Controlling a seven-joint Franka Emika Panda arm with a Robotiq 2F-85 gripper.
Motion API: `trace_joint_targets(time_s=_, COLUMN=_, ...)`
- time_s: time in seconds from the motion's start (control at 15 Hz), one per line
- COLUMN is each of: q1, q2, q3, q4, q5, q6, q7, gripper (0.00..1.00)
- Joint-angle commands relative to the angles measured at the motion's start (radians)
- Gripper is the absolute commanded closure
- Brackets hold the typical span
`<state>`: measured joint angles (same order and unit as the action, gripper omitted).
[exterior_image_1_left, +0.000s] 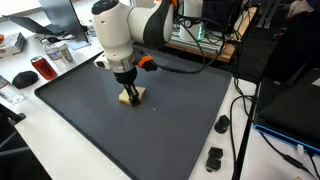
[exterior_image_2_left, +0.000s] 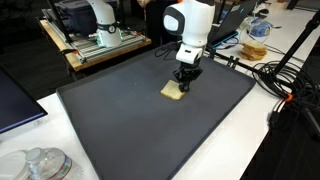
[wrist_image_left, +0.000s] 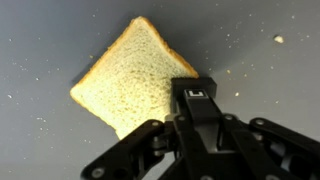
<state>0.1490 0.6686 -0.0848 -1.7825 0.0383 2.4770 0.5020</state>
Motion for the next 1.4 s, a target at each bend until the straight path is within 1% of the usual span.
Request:
trace_joint_targets(time_s=0.0, q1=0.007, q2=-0.018, q3=-0.012, q4=-0.013, q5=0.002, q6=0.045, q7=0.005, gripper=0.95)
trace_joint_targets(time_s=0.13, q1=0.005, q2=-0.034, q3=-0.018, q4=-0.021, q5=0.003, q6=0.065, q7=0.002, gripper=0.95)
trace_joint_targets(time_s=0.33, q1=0.006, q2=-0.056, q3=-0.032, q4=-0.027, q5=-0.003, q6=0.043, q7=0.006, gripper=0.95)
trace_joint_targets(time_s=0.6, q1=0.025, q2=-0.082, q3=-0.058, q4=-0.036, q5=-0.023, q6=0.044, q7=0.035, gripper=0.95)
trace_joint_targets(time_s=0.87, q1=0.08, q2=-0.099, q3=-0.097, q4=-0.032, q5=-0.078, q6=0.027, q7=0.108, gripper=0.95)
trace_joint_targets(time_s=0.93, q1=0.104, q2=-0.103, q3=-0.116, q4=-0.031, q5=-0.11, q6=0.021, q7=0.143, gripper=0.95)
trace_joint_targets(time_s=1.13, q1=0.163, q2=-0.114, q3=-0.145, q4=-0.024, q5=-0.204, q6=-0.005, q7=0.235, gripper=0.95)
trace_joint_targets(time_s=1.33, q1=0.214, q2=-0.109, q3=-0.157, q4=-0.004, q5=-0.294, q6=-0.048, q7=0.335, gripper=0.95)
